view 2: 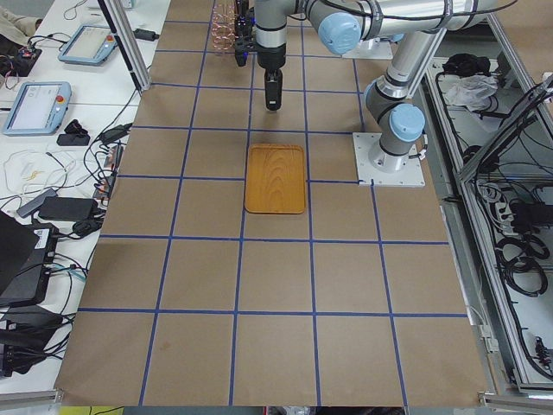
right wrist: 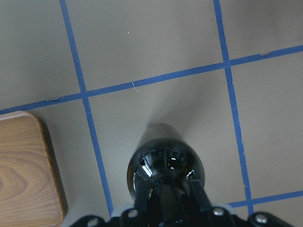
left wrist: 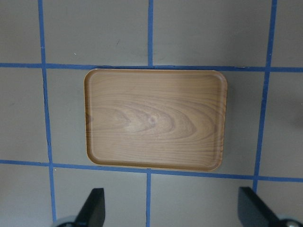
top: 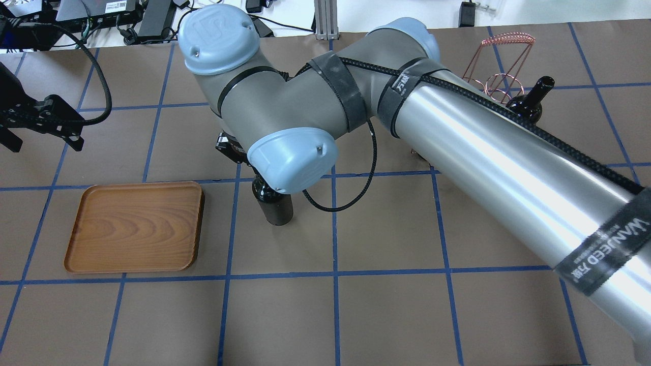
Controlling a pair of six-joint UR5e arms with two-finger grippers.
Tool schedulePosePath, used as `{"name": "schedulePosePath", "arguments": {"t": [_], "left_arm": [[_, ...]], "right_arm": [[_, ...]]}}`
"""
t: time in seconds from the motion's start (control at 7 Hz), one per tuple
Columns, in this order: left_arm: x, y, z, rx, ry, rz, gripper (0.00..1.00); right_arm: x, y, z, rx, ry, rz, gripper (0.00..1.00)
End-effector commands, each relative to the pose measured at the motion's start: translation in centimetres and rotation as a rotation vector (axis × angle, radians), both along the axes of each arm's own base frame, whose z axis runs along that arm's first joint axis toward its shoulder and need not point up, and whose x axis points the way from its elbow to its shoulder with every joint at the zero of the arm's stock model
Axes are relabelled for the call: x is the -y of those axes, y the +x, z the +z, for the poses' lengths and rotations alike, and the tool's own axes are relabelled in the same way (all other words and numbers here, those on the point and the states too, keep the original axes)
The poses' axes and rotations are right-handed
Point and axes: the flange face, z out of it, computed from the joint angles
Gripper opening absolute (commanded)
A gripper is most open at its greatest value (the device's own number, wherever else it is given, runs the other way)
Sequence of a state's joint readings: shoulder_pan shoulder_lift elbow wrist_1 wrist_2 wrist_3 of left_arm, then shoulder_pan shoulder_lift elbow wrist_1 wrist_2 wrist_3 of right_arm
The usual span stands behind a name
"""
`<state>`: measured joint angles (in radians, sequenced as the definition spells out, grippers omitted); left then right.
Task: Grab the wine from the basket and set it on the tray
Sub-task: 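Carry the bottle across toward the tray with the right gripper, then stand the bottle upright on the table beside the tray, release, withdraw right gripper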
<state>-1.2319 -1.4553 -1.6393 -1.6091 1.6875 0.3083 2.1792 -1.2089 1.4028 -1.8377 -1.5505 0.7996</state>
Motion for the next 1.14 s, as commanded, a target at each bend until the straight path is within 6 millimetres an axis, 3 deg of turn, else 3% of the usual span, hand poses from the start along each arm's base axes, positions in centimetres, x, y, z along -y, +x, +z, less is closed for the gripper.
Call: {"name": "schedulePosePath", "arguments": {"t": [0.0,0.14,0.29,0.43,0.57,0.71,0.86,1.0], "left_arm": [[0.0,-0.1,0.0,0.006,0.002,-0.007,1.00],[-0.1,-0.3,0.0,-0.001,-0.001,-0.009,1.00],[-0.1,-0.5,-0.2,-0.013,-0.001,-0.009,1.00],[-0.2,-0.6,0.0,-0.013,-0.006,-0.015,1.00],[-0.6,-1.0,0.4,-0.008,-0.014,-0.008,1.00],[-0.6,-1.1,0.6,-0.009,-0.022,-0.014,1.00],[-0.1,-1.3,-0.2,-0.006,-0.011,-0.020,1.00],[0.0,-1.8,-1.0,-0.046,-0.011,-0.022,1.00]], "right_arm": [[-0.9,0.9,-0.7,-0.007,0.011,0.018,0.54],[-1.1,0.9,-0.4,-0.004,0.008,0.012,0.99],[-1.6,1.2,0.2,0.001,0.003,0.009,1.00],[-1.9,0.5,2.2,0.018,-0.021,0.004,1.00],[-1.8,-1.5,5.5,0.048,-0.060,-0.014,1.00],[-0.2,-5.5,8.6,0.063,-0.097,-0.034,1.00],[1.7,-10.8,9.8,0.031,-0.052,-0.020,0.99],[2.2,-16.1,11.2,0.007,-0.004,0.034,0.94]]}}
